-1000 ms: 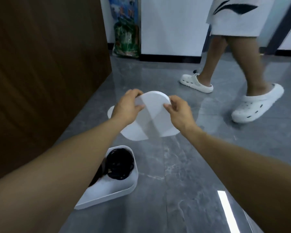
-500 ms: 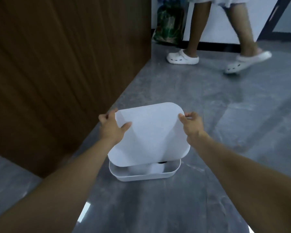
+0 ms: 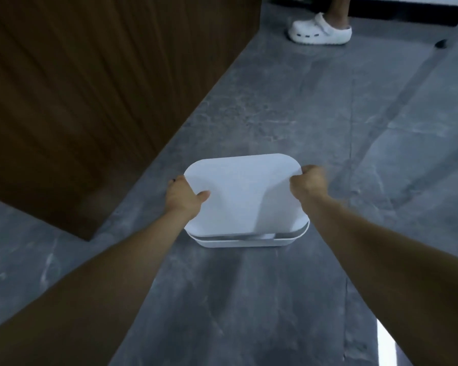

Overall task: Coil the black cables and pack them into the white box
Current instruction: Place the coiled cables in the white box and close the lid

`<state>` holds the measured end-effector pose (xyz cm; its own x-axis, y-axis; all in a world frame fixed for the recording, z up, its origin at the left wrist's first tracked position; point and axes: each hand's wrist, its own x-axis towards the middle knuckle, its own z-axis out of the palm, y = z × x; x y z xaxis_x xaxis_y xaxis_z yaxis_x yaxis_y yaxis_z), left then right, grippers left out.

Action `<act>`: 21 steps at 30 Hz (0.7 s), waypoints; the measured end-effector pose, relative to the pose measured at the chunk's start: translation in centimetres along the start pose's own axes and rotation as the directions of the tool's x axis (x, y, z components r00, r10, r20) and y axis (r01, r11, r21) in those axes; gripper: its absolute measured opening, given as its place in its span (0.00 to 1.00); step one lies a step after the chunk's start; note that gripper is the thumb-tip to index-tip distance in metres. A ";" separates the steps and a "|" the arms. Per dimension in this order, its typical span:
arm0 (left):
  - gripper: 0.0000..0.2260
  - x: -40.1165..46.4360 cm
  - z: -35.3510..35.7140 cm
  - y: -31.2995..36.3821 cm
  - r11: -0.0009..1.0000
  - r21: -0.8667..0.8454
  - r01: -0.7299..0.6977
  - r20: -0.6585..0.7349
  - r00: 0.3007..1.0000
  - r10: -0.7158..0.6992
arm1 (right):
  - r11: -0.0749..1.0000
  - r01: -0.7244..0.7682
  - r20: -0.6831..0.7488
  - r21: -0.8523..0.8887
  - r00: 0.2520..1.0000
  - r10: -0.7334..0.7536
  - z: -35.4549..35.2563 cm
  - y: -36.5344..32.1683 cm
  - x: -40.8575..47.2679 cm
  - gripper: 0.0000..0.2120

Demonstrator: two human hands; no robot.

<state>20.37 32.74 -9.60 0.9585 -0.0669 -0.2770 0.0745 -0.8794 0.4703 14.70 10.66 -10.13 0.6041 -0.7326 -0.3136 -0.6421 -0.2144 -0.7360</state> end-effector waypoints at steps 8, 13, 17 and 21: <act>0.31 -0.3 0.8 -0.1 0.996 0.066 -0.052 0.010 0.999 0.051 | 0.939 0.025 0.095 -0.343 0.995 0.008 -0.3 1.1 -0.4 0.15; 0.30 -1.2 2.0 -0.3 0.996 0.078 -0.049 -0.032 0.998 0.052 | 0.948 0.099 0.191 -0.302 0.981 -0.041 -1.1 2.2 -0.2 0.15; 0.29 -1.6 2.5 -0.7 0.993 0.110 -0.042 -0.025 0.999 0.045 | 0.937 0.147 0.273 -0.318 0.960 -0.058 -1.6 2.3 -0.7 0.18; 0.31 -1.8 2.7 -0.3 0.986 0.167 0.000 0.005 1.000 0.000 | 0.890 0.193 0.306 -0.413 0.950 -0.064 -1.8 2.1 -0.8 0.20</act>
<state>17.91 31.85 -11.57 0.9572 -0.0689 -0.2812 0.0270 -0.9458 0.3236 12.03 9.64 -10.34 0.7595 -0.4848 -0.4338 -0.6497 -0.5993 -0.4678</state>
